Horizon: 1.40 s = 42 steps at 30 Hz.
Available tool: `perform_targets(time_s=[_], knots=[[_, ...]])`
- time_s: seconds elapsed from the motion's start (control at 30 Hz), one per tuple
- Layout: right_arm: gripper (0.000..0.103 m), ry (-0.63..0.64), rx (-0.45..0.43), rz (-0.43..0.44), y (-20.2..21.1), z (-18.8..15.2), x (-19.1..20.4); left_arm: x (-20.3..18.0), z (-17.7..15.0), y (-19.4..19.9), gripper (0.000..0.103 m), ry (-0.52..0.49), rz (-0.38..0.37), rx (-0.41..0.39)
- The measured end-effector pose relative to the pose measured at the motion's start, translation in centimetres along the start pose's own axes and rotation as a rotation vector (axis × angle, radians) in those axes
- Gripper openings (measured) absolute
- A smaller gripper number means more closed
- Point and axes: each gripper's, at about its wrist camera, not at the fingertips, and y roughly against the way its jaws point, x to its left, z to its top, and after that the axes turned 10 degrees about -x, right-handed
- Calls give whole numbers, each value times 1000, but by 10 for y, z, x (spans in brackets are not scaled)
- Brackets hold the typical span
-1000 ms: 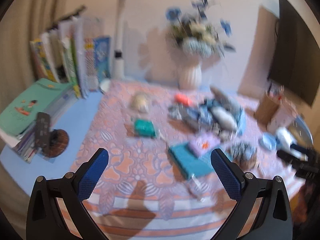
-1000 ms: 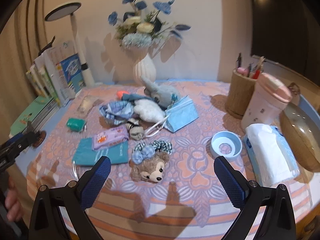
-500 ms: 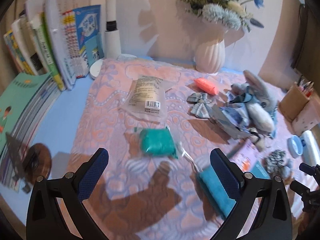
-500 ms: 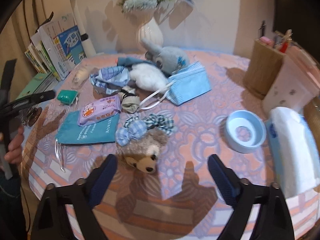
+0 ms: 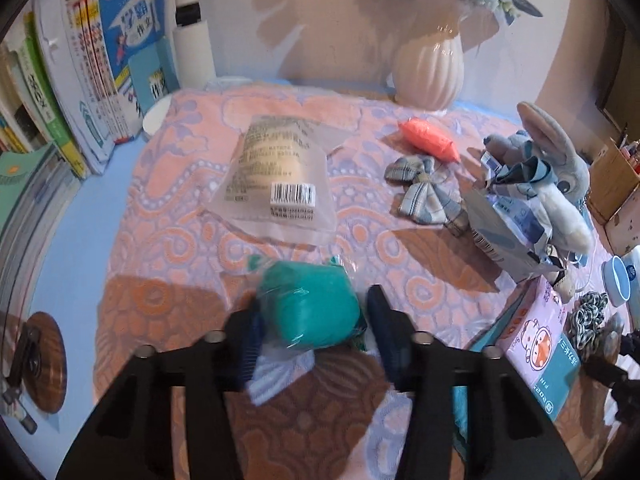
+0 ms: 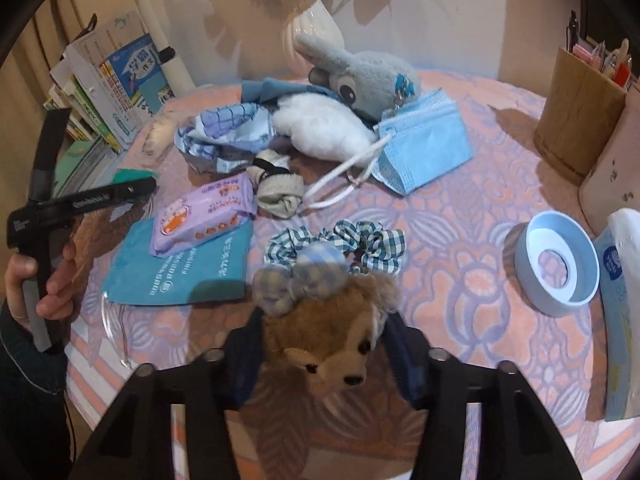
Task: Organize soft objects
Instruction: 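Grasp the teal clay bag with the left tool while the right tool grasps the brown bear plush, then carry both items to the amber glass bowl and open both tools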
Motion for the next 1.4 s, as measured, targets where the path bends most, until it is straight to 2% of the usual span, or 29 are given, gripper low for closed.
perform_targets(time_s=[0.07,0.27,0.53,0.7,0.8,0.97,1.23,1.4], knots=[[50,4,-23,-9,5,2,-1,-1,1,3,37,4,-10,-12],[50,-29,-106,-25,29,16,-15,-13,14,27,36,2,-52,-77],[50,-100,-215,-90,76,32,-52,-71,40,69,36,-59,-167,-186],[50,-143,-273,-150,108,35,-79,-124,50,88,36,-125,-256,-227],[50,-193,-294,-190,124,34,-102,-156,55,94,36,-147,-333,-233],[50,-279,-309,-267,151,25,-147,-225,58,98,36,-210,-472,-220],[50,-403,-343,-361,190,11,-222,-349,52,96,36,-374,-672,-175],[50,-435,-380,-407,209,15,-253,-404,52,101,36,-439,-771,-167]])
